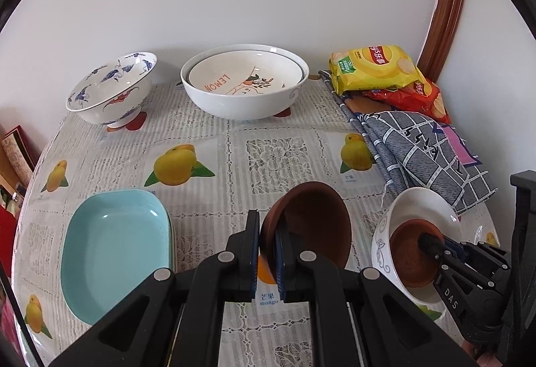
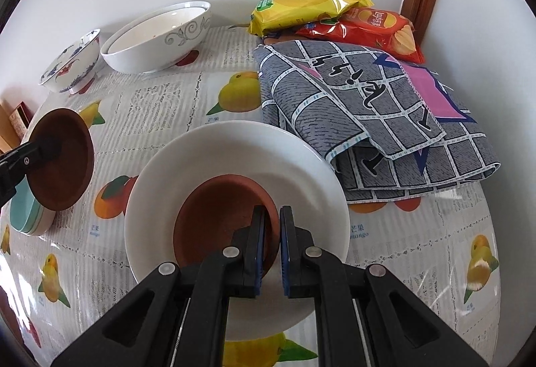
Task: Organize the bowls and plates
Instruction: 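Lower the right tool's brown dish into the white bowl and open it while the left tool holds its dish, then lower the brown dish into the white bowl and open the left tool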
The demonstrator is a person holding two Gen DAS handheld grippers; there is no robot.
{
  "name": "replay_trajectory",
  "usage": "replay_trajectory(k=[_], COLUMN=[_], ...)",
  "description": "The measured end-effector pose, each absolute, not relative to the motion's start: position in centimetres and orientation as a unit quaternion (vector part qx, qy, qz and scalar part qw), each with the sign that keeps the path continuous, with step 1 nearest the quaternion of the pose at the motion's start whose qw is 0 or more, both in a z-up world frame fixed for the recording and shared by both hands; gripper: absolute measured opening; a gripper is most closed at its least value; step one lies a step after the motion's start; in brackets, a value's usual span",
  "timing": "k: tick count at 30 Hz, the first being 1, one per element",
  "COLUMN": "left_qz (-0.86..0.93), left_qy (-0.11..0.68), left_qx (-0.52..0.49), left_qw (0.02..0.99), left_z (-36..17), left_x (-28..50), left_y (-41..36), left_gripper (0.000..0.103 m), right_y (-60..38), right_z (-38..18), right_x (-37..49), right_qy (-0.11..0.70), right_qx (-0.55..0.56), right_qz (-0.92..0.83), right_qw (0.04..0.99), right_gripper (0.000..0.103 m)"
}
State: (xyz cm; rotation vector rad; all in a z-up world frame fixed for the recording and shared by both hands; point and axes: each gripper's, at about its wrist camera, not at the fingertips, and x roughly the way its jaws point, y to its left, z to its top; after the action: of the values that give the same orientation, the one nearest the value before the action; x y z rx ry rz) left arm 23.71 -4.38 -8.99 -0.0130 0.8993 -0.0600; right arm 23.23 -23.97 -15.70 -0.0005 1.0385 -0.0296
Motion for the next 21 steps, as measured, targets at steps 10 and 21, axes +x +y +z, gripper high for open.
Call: replay_trajectory(k=[10,21], left_qz=[-0.032,-0.033], left_qy=[0.437,0.435], left_qx=[-0.009,-0.005], left_qw=[0.899,0.9], left_z=[-9.1,-8.6], left_x=[23.7,22.8], left_y=[-4.3,-4.5], left_gripper=[0.009,0.009], right_y=[-22.5,-22.8], right_z=[-16.3,-14.9], right_x=[23.2,21.8], right_qy=[0.491,0.468], right_qx=[-0.062,-0.068], right_qz=[-0.025,-0.025], right_qw=[0.869,0.881], right_gripper=[0.018,0.038])
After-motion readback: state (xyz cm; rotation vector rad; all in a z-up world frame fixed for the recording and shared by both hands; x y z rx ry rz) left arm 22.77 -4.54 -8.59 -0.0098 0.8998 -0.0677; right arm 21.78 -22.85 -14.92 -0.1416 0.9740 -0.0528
